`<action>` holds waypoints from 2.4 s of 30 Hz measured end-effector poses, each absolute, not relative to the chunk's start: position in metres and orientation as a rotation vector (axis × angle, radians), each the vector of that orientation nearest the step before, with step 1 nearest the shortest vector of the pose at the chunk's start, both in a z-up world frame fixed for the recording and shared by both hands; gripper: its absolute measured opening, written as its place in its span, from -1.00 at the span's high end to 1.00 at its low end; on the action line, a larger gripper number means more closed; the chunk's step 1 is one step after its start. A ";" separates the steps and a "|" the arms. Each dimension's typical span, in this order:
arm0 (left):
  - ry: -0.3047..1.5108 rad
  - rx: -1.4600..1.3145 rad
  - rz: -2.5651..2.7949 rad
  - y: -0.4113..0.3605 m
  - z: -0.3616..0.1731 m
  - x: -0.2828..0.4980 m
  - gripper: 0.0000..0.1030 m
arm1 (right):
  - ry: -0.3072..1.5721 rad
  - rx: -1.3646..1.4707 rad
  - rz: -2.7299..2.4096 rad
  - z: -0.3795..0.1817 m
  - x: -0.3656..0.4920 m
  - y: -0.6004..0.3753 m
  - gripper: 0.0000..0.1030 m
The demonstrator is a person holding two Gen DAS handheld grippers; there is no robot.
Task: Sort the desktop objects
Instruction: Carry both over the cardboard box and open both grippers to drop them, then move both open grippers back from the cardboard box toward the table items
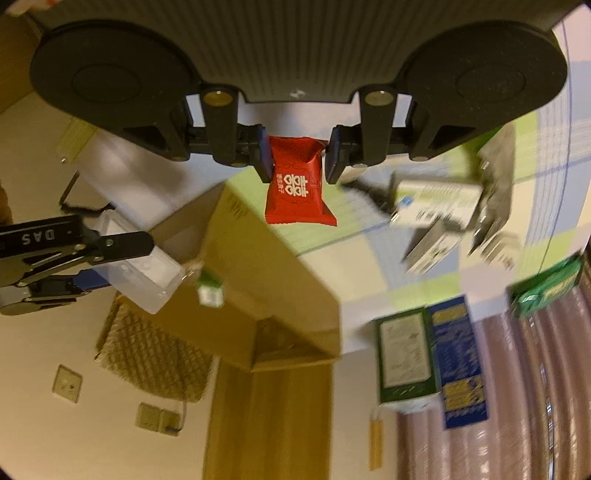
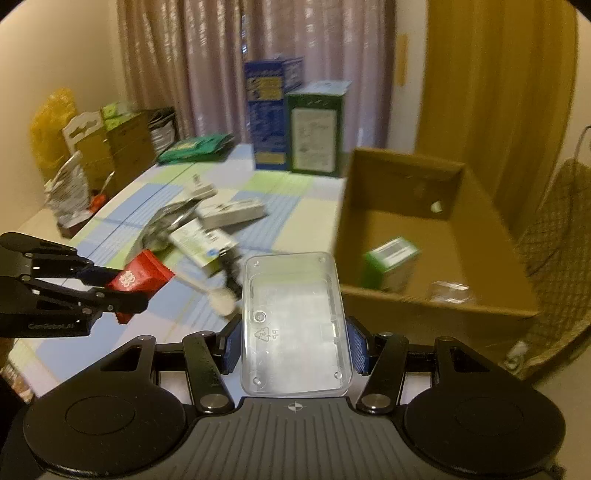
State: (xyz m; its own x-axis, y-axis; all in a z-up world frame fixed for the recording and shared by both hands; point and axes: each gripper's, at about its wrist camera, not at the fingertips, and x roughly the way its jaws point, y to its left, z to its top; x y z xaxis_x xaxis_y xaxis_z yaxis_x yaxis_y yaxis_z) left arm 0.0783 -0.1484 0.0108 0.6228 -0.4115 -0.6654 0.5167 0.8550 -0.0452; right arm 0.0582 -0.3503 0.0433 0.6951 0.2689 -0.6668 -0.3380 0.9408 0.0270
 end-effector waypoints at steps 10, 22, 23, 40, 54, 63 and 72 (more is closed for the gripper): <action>0.691 0.164 -0.626 -0.225 0.035 0.113 0.51 | 0.696 -0.062 0.245 0.062 0.085 -0.412 -0.04; 0.721 0.154 -0.676 -0.282 0.028 0.164 0.51 | 0.715 -0.043 0.194 0.059 0.123 -0.447 -0.04; 0.724 0.152 -0.677 -0.283 0.027 0.167 0.51 | 0.716 -0.042 0.192 0.058 0.126 -0.448 -0.04; 0.697 0.200 -0.700 -0.288 0.016 0.177 0.12 | 0.733 -0.036 0.179 0.049 0.139 -0.460 -0.04; 0.709 0.177 -0.675 -0.273 0.016 0.174 0.12 | 0.730 -0.045 0.188 0.052 0.149 -0.447 -0.04; 0.708 0.159 -0.663 -0.267 0.017 0.176 0.08 | 0.724 -0.019 0.163 0.052 0.163 -0.443 -0.04; 0.716 0.140 -0.653 -0.257 0.016 0.175 0.04 | 0.724 0.047 0.140 0.053 0.162 -0.454 -0.56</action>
State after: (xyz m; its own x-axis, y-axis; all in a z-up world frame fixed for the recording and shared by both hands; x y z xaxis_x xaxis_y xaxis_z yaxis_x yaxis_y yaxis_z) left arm 0.1746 -0.2566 0.0161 0.5664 -0.5077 -0.6492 0.6000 0.7941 -0.0975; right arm 0.1621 -0.4536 0.0530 0.7403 0.1435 -0.6568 -0.1111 0.9896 0.0910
